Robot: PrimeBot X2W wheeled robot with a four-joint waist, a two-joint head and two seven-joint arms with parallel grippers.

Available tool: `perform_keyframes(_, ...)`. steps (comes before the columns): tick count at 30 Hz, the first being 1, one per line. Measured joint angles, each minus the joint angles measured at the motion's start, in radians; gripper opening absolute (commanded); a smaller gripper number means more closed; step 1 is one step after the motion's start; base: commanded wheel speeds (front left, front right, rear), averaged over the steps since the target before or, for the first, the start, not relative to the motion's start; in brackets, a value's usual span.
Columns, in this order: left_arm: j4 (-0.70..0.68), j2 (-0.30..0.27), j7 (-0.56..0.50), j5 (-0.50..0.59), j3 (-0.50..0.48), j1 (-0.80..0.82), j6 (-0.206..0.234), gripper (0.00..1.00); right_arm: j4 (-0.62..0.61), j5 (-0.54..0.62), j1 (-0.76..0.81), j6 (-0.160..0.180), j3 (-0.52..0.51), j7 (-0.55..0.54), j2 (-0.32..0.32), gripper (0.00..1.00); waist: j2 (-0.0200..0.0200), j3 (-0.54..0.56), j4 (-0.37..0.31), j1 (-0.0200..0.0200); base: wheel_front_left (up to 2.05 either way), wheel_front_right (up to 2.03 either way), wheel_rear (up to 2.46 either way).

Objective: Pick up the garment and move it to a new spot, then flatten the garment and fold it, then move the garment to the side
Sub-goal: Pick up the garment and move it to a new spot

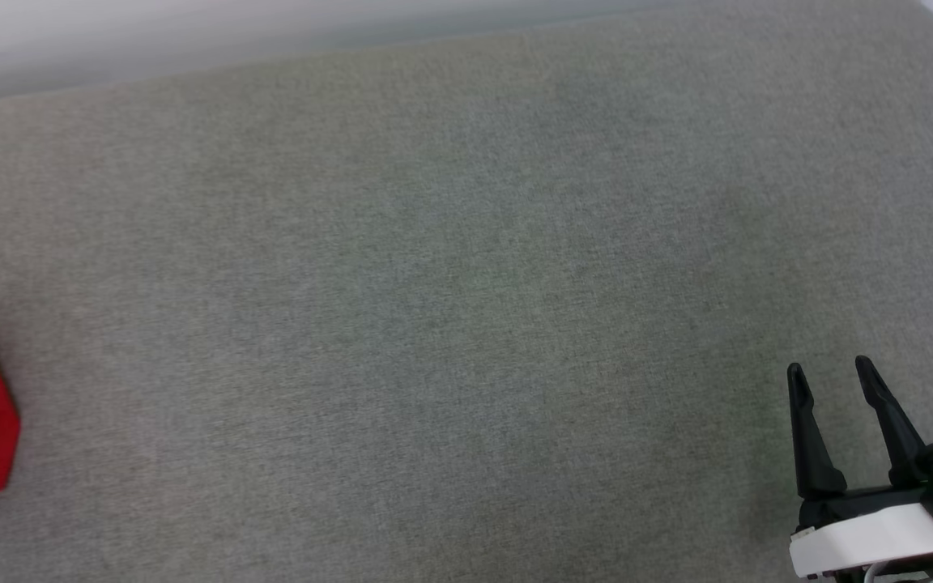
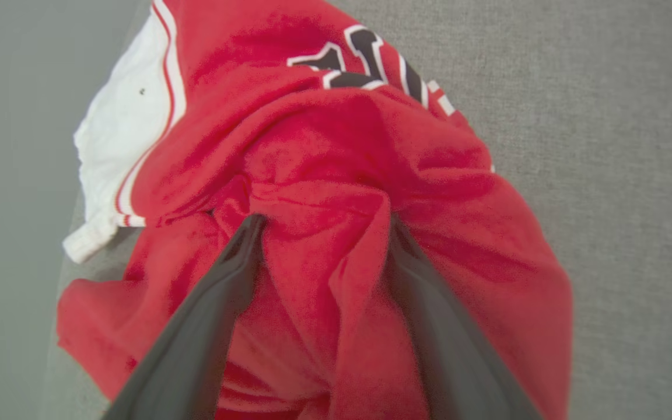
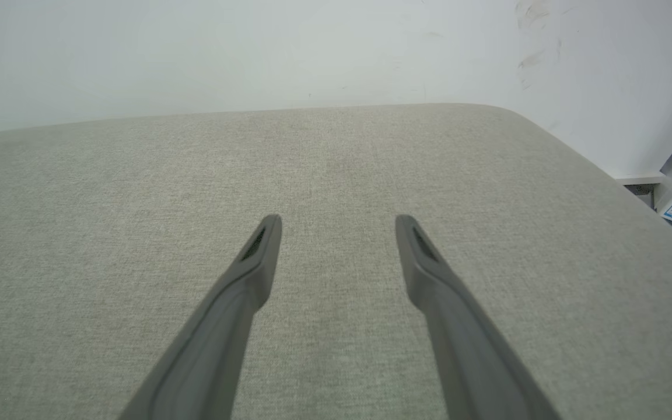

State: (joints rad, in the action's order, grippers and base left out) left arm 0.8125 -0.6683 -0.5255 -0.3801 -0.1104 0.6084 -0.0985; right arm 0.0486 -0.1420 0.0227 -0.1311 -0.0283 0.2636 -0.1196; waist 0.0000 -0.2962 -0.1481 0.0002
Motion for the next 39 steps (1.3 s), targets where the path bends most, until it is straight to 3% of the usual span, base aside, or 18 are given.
perform_keyframes(7, 0.024, -0.043, -0.243, -0.008, 0.004, 0.081, 0.074, 1.00, -0.020, -0.003, -0.029, 0.000, 0.003, 0.000, 0.010, 1.00, 0.0000, -0.073, -0.038, 0.0000, 0.00, 0.00, 0.00)
perform_keyframes(8, 0.021, -0.053, -0.267, -0.007, 0.007, 0.091, 0.079, 0.88, -0.023, -0.003, -0.033, 0.000, 0.002, 0.000, 0.012, 1.00, 0.0001, -0.084, -0.041, -0.0001, 0.00, 0.00, 0.00)
perform_keyframes(9, 0.016, -0.061, -0.288, -0.002, 0.011, 0.098, 0.080, 0.58, -0.026, -0.003, -0.039, 0.000, 0.001, 0.000, 0.012, 1.00, 0.0000, -0.097, -0.044, -0.0001, 0.00, 0.00, 0.00)
perform_keyframes(10, 0.010, -0.066, -0.307, -0.002, 0.016, 0.103, 0.075, 0.36, -0.031, -0.004, -0.044, 0.000, -0.001, 0.000, 0.013, 1.00, 0.0000, -0.110, -0.047, -0.0001, 0.00, 0.00, 0.00)
perform_keyframes(11, 0.005, -0.071, -0.323, -0.003, 0.019, 0.112, 0.070, 0.00, -0.034, -0.005, -0.048, 0.000, -0.003, 0.000, 0.013, 1.00, 0.0001, -0.122, -0.049, -0.0002, 0.00, 0.00, 0.00)
perform_keyframes(17, -0.017, -0.086, -0.351, -0.004, 0.053, 0.134, 0.021, 0.00, -0.039, -0.005, -0.059, 0.000, -0.017, 0.000, 0.021, 1.00, 0.0000, -0.162, -0.049, -0.0002, 0.00, 0.00, 0.00)
perform_keyframes(25, -0.105, -0.079, -0.379, -0.022, 0.180, 0.196, -0.030, 0.00, 0.004, -0.019, -0.056, 0.000, -0.007, 0.000, 0.028, 1.00, 0.0000, -0.104, -0.007, 0.0000, 0.00, 0.00, 0.00)
perform_keyframes(29, -0.253, -0.104, -0.413, -0.069, 0.317, 0.253, -0.032, 0.00, 0.034, -0.055, -0.054, 0.000, -0.017, 0.000, 0.034, 1.00, 0.0000, -0.056, 0.024, -0.0001, 0.00, 0.00, 0.00)
perform_keyframes(34, -0.498, -0.115, -0.479, -0.208, 0.497, 0.325, -0.033, 0.00, 0.052, -0.070, -0.063, 0.000, -0.020, 0.000, 0.040, 1.00, 0.0000, -0.012, 0.059, -0.0002, 0.00, 0.00, 0.00)
perform_keyframes(39, -0.703, -0.106, -0.556, -0.303, 0.626, 0.389, -0.032, 0.00, 0.058, -0.068, -0.078, 0.000, -0.006, 0.000, 0.041, 1.00, 0.0000, 0.014, 0.050, -0.0002, 0.00, 0.00, 0.00)
